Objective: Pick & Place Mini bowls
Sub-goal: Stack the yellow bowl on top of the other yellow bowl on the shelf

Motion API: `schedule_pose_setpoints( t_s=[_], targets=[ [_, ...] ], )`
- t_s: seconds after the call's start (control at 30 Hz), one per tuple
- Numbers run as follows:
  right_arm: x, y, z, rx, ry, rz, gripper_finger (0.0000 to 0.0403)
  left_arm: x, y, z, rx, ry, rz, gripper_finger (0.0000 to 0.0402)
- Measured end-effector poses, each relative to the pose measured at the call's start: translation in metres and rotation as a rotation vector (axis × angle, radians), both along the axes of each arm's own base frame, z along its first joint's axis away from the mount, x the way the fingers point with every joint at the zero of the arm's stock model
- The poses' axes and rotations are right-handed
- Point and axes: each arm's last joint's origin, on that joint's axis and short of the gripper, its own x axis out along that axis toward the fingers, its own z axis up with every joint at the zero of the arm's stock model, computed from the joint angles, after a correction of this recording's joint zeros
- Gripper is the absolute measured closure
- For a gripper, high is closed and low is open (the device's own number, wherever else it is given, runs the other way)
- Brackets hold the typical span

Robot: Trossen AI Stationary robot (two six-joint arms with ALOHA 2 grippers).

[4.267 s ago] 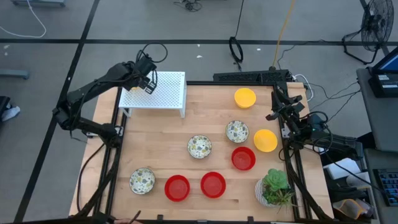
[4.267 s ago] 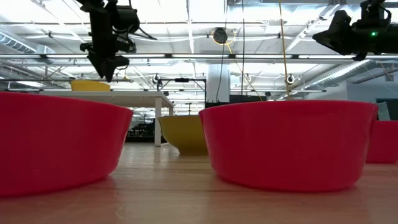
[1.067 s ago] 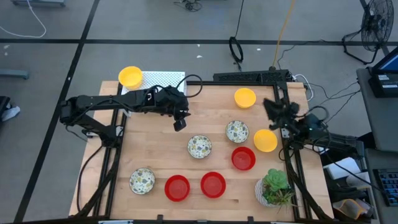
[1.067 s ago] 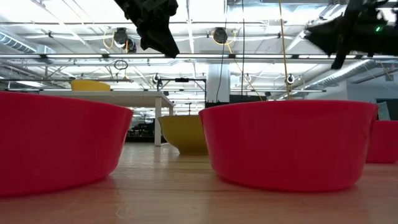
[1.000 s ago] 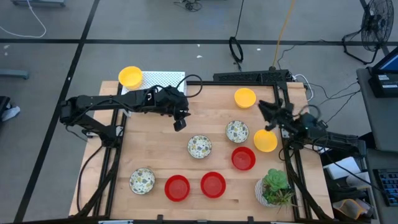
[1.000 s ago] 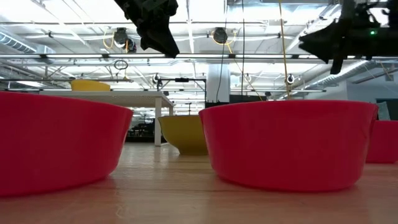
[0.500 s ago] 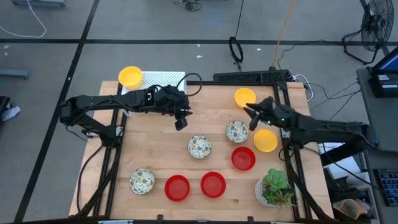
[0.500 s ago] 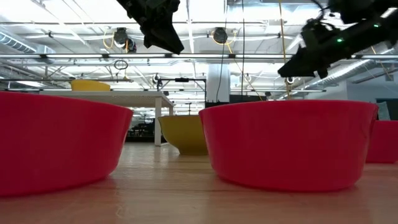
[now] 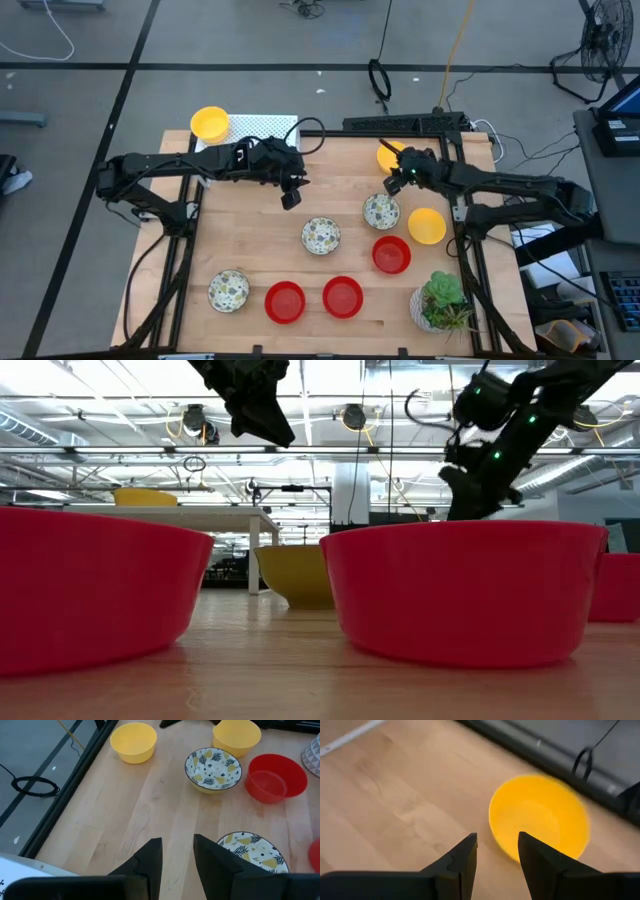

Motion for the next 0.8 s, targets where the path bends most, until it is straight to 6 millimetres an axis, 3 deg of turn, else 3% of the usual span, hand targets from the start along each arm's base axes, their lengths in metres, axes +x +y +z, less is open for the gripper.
schedule_pose_setpoints(
  t_s=[0.3,0.8],
  targets=[
    [0.005,-0.025,-0.025,0.103,0.043,-0.063,0.0270,0.000,0.000,0.000,0.001,0.000,-0.001,0.0289],
    [0.024,-0.043,-0.046,0.064,0.058,0.105,0.0269,0.000,0.000,0.000,0.018,0.004,-0.015,0.0289]
  ],
)
